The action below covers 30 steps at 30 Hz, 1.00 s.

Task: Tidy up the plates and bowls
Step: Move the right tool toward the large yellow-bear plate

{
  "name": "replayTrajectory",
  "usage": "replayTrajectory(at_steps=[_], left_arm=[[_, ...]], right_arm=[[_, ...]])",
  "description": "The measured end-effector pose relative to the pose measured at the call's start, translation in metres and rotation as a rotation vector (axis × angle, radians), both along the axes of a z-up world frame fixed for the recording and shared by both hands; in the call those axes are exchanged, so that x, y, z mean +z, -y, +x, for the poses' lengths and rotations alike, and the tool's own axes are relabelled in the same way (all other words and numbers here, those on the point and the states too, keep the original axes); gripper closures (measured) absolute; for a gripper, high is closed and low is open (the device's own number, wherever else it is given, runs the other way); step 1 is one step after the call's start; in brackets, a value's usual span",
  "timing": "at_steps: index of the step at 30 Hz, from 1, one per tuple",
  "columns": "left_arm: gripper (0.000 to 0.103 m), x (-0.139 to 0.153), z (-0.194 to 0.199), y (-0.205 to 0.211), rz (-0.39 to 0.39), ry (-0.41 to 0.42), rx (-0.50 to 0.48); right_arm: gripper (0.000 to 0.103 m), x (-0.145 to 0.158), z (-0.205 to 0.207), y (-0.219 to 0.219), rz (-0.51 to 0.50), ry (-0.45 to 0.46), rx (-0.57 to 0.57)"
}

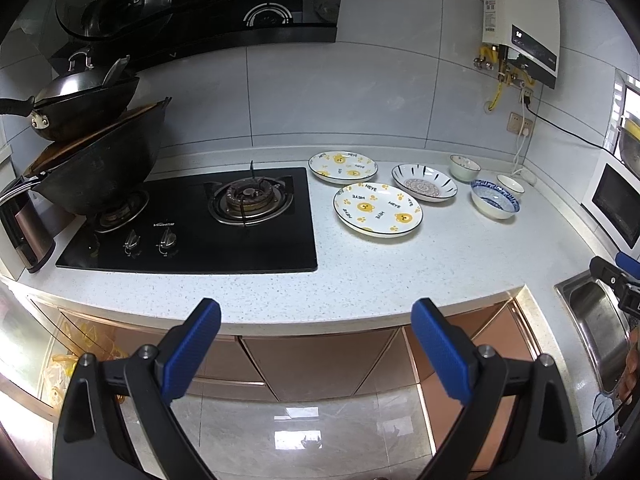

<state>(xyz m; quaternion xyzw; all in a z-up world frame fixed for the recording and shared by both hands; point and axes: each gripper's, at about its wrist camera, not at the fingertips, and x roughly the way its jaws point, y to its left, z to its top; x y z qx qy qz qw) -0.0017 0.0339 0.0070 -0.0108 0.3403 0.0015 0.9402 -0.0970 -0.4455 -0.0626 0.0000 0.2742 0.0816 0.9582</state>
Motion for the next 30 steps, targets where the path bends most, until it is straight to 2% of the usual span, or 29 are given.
replayTrajectory(at_steps=[9,13,19,26,30], left_arm=[[0.006,-0.004,0.027,-0.02,-0.02,-0.001,-0.016],[0.006,-0.012,0.054,-0.026,-0.041,-0.035,-0.026],[0.006,-0.028,0.12,-0.022,-0.058,-0.082,-0.038],[0.006,-0.044,0.227,0.001,-0.038,-0.155,-0.038],[0.006,-0.057,0.284,0.005,-0.059,-0.211,-0.016]], right_arm=[[0.001,0.006,0.018,-0.033,0.02,0.018,0.049],[0.001,0.002,0.046,-0.049,0.022,-0.006,0.094],[0.001,-0.02,0.122,-0.067,0.052,-0.085,0.166],[0.001,-0.04,0.226,-0.081,0.062,-0.162,0.259],[0.001,-0.049,0.279,-0.089,0.052,-0.206,0.297]])
